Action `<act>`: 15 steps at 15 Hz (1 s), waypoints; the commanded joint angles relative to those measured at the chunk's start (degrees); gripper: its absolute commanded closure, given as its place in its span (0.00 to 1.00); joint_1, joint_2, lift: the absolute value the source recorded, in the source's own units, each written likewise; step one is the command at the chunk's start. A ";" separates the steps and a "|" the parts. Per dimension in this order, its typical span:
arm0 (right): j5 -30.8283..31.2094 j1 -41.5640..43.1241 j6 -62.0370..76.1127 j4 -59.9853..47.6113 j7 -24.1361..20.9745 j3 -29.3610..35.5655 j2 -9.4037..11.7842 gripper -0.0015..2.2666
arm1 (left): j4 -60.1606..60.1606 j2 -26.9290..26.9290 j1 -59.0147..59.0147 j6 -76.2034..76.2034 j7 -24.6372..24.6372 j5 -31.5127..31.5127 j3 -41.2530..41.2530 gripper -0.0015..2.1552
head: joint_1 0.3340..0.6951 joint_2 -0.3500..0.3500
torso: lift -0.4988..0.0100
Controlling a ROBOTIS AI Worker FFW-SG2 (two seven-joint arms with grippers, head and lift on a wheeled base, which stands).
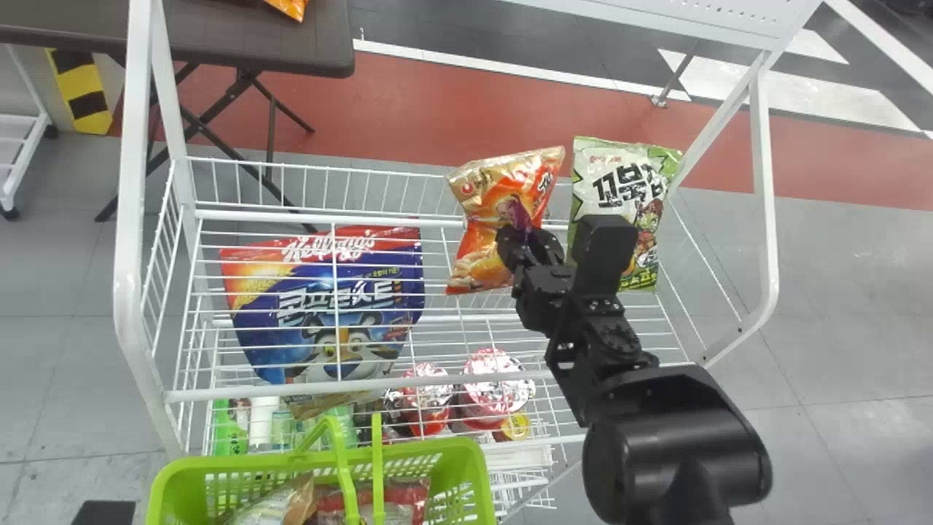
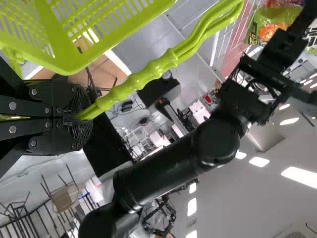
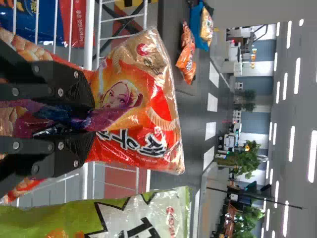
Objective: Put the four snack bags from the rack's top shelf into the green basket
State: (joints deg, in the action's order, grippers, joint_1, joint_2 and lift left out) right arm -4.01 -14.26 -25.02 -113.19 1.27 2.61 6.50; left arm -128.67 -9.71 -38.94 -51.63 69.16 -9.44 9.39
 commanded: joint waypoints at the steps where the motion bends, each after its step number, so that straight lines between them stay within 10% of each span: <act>1: -0.91 -5.08 -3.77 -9.33 0.40 0.56 0.00 0.98 | -0.09 -0.05 -0.17 -0.02 0.01 -0.05 -0.16 0.88 | 1.00 0.00 | 0.98; 7: -13.40 -21.07 -40.86 -38.51 5.85 11.19 -0.17 0.98 | -0.44 -0.14 -0.43 -0.19 0.27 -0.31 -0.33 0.88 | 1.00 0.00 | 0.98; 12: -26.32 -25.47 -65.06 -44.13 12.53 22.27 -2.72 0.98 | -0.53 0.48 -0.61 -0.02 0.27 -0.05 -0.16 0.88 | 1.00 0.00 | 0.98; 15: -27.90 -25.91 -65.06 -41.32 13.32 18.31 -3.25 0.98 | -0.53 0.57 -0.26 -0.19 0.09 0.30 0.55 0.88 | 1.00 0.00 | 0.98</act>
State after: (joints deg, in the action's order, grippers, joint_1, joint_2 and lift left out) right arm -30.80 -40.07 -89.63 -155.97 14.61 23.03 3.36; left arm -129.18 -9.16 -39.30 -51.76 69.25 -9.33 9.61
